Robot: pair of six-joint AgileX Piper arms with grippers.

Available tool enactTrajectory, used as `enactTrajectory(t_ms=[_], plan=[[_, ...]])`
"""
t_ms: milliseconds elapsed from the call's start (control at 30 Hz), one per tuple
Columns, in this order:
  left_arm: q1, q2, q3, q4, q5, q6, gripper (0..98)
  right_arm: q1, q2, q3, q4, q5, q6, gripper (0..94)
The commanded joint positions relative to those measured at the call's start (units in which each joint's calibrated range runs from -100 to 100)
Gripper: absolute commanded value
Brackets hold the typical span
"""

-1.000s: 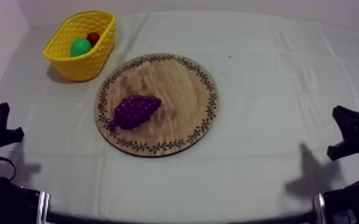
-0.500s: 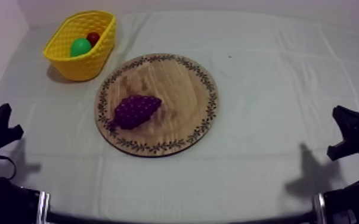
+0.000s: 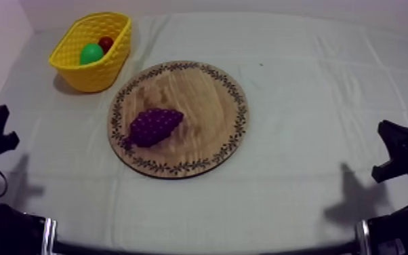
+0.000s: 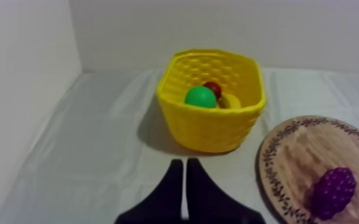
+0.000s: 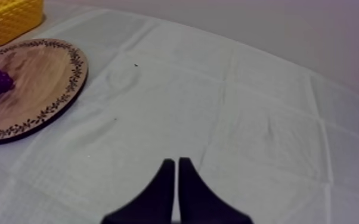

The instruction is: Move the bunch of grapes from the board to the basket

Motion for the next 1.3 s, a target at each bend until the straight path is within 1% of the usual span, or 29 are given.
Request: enactTrajectory(t_ms=[0,300,433,533,600,667,833,967,1267], plan=[[1.24,6.09,-9.04,-0.02,1.33,0.10,0.0,-0.03,-0.01,-0.03,0.01,-0.03,-0.01,0.4],[5.70,21.82,-31.89,-0.29,8.91,-0.63,0.0,-0.02,-0.01,-0.03,0.01,-0.03,0.01,0.4],[8.06,29.01,-41.95,-0.16,14.07,-1.13,0.0,-0.02,-0.01,-0.03,0.01,-0.03,0.00,0.4],[10.89,34.58,-49.12,-0.31,18.48,-1.32,0.0,-0.02,-0.01,-0.03,0.01,-0.03,0.00,0.4],[13.33,38.51,-53.79,-1.10,21.48,-1.00,0.0,-0.02,-0.01,-0.03,0.01,-0.03,0.01,0.4],[15.92,42.51,-58.50,-2.38,24.69,-0.36,0.0,-0.02,-0.01,-0.03,0.01,-0.03,0.01,0.4],[21.49,51.97,-67.81,-4.88,31.68,-0.08,0.0,-0.02,-0.01,-0.03,0.01,-0.03,0.01,0.4],[24.71,59.02,-71.83,-5.74,35.08,-0.33,0.0,-0.02,-0.01,-0.03,0.01,-0.03,0.01,0.4],[31.27,74.96,-77.25,-9.40,44.55,1.72,0.0,-0.02,-0.01,-0.03,0.01,-0.03,0.01,0.4]])
